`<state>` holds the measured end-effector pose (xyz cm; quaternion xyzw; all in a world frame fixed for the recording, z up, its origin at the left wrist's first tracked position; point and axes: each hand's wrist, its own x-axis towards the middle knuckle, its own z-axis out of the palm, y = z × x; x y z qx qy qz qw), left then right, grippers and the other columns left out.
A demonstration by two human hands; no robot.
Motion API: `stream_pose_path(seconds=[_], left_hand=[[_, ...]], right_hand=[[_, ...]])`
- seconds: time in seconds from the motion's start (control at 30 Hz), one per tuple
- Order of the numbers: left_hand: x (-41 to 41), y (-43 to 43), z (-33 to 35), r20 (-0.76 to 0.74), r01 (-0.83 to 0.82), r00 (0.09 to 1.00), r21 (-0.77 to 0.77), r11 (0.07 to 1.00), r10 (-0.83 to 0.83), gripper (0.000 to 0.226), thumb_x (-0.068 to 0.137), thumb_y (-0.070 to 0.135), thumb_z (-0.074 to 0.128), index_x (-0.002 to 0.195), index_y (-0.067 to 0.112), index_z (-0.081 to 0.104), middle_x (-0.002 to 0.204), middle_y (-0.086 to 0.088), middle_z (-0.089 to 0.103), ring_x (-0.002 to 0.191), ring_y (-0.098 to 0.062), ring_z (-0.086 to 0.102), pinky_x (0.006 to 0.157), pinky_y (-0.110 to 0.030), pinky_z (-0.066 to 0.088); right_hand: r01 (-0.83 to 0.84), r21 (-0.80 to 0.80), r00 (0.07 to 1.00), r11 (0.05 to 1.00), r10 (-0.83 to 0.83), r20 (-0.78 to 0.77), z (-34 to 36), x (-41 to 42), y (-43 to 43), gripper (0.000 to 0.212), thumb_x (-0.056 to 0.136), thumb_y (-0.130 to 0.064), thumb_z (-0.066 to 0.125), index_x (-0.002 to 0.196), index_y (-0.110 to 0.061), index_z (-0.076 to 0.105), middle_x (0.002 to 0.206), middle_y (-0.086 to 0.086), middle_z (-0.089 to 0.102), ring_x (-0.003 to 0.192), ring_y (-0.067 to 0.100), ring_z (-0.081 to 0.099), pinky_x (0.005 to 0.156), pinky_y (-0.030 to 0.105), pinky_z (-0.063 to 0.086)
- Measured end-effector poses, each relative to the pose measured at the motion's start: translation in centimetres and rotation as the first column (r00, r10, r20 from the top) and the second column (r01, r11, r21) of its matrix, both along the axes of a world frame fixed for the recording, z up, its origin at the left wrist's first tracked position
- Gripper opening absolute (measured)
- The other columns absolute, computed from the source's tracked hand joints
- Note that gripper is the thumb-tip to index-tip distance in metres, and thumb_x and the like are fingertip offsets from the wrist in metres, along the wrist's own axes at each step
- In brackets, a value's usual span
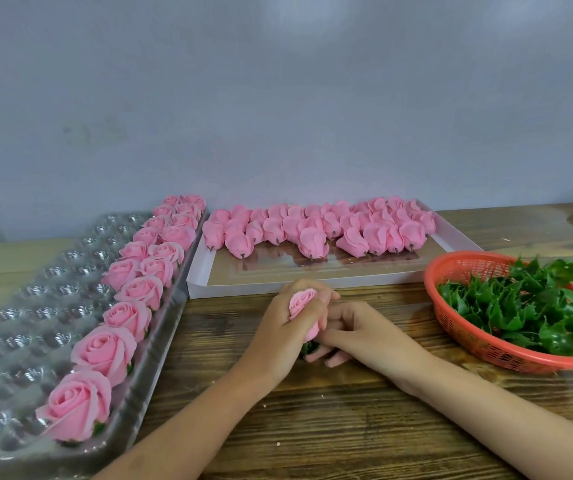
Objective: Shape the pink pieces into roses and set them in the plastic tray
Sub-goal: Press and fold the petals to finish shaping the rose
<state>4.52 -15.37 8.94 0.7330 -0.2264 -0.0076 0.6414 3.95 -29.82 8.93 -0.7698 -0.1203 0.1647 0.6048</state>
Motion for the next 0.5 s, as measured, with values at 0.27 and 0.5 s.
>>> stream_pose_path(seconds=[0.27, 0.5], left_hand=[[0.5, 0.3, -0.6, 0.002, -0.055, 0.998, 0.025, 0.998, 0.055, 0.036, 0.099, 0.028, 0.045, 0.067, 0.014, 0.054, 0.104, 0.001, 0.067, 0.102, -0.003, 0.060, 0.084, -0.007, 0.039], [0.5, 0.1, -0.6, 0.074, -0.118, 0.990, 0.020, 0.993, 0.116, 0.030, 0.096, 0.037, 0.044, 0.071, 0.024, 0.055, 0.098, 0.005, 0.067, 0.099, 0.001, 0.059, 0.081, -0.003, 0.037]], right_hand=[[0.004, 0.194, 0.978, 0.981, 0.037, -0.205, 0.3, 0.7, -1.2, 0.019, 0.098, -0.012, 0.058, 0.109, -0.006, 0.071, 0.107, 0.012, 0.075, 0.098, 0.015, 0.073, 0.078, 0.019, 0.057], [0.031, 0.198, 0.983, 0.980, 0.005, -0.184, 0.3, 0.6, -1.1, 0.018, 0.095, -0.009, 0.061, 0.110, -0.005, 0.071, 0.102, 0.013, 0.076, 0.096, 0.018, 0.074, 0.075, 0.018, 0.057]])
